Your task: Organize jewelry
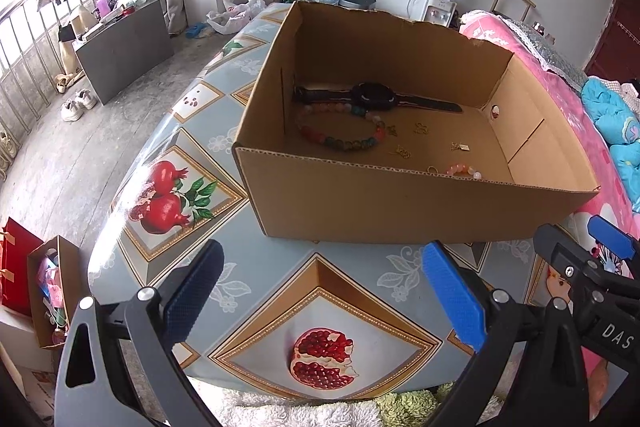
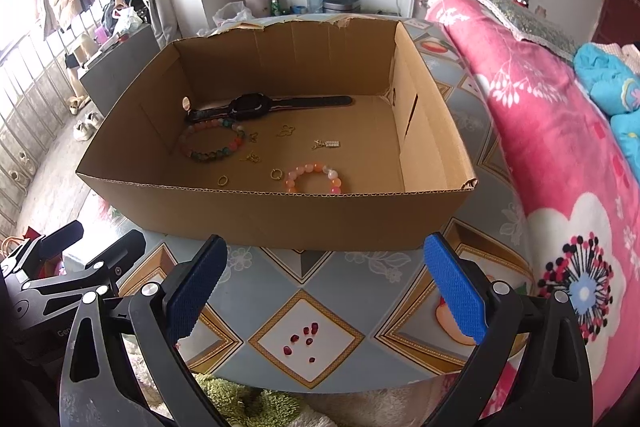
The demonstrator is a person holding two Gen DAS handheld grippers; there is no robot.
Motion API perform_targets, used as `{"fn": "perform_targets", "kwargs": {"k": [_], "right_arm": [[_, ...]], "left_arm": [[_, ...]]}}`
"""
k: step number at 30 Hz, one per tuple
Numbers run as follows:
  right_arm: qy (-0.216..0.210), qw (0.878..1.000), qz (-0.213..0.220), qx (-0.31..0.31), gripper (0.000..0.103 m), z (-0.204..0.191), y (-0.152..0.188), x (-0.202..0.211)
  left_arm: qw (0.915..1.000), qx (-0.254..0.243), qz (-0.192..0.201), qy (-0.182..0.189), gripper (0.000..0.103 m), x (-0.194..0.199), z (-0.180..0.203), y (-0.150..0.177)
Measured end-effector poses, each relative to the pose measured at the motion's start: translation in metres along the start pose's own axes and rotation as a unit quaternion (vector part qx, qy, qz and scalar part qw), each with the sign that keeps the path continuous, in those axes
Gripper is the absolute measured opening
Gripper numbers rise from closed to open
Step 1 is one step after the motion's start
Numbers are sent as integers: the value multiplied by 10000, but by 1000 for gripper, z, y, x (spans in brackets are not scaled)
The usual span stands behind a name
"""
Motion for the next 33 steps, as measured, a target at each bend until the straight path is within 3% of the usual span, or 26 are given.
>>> {"fn": "perform_targets", "kwargs": {"k": [33], "right_arm": [[-28,10000,-44,-35,95,2,0,-1]], "left_arm": [[9999,-73,-85,30,98,-4,3,2]]}}
Point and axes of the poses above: each gripper's, at about its wrist camera, not at the fingertips, and x roughly against the way its jaws point, z to its right, y to its underside, the point moved 7 cm from there along -x, roughly the way its jaws point, and after that the axes turned 4 degrees about y, right-handed, at the moved point
